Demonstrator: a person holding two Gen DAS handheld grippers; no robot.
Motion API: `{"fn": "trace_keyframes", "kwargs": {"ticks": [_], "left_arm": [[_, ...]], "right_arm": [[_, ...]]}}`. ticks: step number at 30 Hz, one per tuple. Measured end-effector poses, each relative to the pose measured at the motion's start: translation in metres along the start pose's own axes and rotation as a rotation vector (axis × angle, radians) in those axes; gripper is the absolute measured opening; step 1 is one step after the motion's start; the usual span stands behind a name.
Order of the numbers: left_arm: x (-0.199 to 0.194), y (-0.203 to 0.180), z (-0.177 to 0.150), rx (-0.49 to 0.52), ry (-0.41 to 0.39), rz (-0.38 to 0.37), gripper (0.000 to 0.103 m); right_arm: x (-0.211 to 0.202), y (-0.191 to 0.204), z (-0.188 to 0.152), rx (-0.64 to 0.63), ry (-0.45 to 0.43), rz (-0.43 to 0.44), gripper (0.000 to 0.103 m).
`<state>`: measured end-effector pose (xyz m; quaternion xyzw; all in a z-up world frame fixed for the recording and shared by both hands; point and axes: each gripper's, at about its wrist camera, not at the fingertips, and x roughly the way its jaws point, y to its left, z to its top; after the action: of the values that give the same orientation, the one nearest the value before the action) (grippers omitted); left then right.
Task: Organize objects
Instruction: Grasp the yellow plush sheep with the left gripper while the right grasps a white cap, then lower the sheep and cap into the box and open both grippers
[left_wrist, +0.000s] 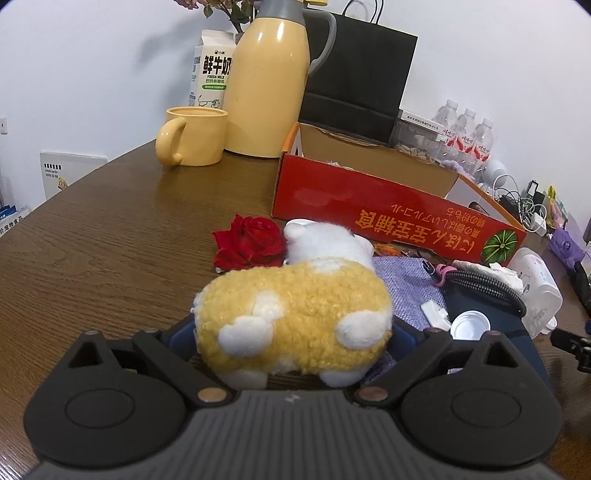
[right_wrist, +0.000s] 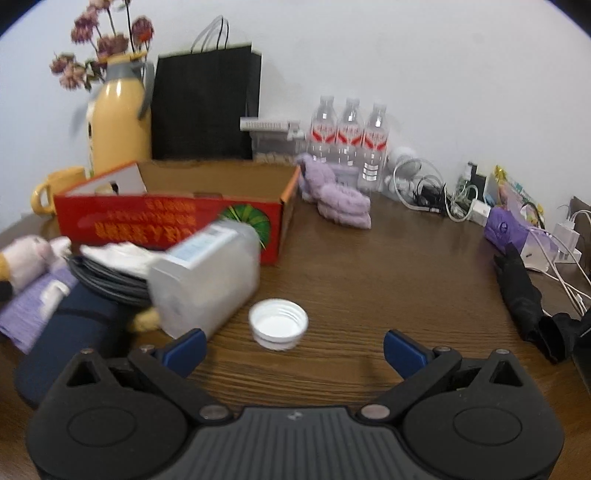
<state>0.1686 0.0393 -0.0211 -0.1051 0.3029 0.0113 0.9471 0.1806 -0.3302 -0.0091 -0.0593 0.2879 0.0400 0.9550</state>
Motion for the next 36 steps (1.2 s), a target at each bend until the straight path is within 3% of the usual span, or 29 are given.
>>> {"fn": "trace_keyframes", "kwargs": {"ticks": [7, 10, 12, 25, 36], "left_arm": [[0.001, 0.001, 0.0, -0.002, 0.003, 0.003, 0.098], [0.0, 0.0, 0.0, -0.001, 0.003, 0.003, 0.098], [0.0, 0.0, 0.0, 0.0, 0.004, 0.002, 0.098], [-0.004, -0.001, -0.001, 0.0, -0.02, 0.0, 0.098], [-0.034, -0.01, -0.001, 0.061, -0.187, -0.002, 0.097]], "right_arm": [[0.027, 0.003, 0.011, -0.054, 0.054, 0.073, 0.079], [0.032, 0.002, 0.015, -0.029, 0.051, 0.107, 0.065], [0.031, -0.001, 0.015, -0.005, 0.048, 0.121, 0.039], [0.003, -0.009, 0.011, 0.081, -0.115, 0.094, 0.039], [-0.027, 0.006, 0.017, 0.091, -0.239, 0.14, 0.039]]}}
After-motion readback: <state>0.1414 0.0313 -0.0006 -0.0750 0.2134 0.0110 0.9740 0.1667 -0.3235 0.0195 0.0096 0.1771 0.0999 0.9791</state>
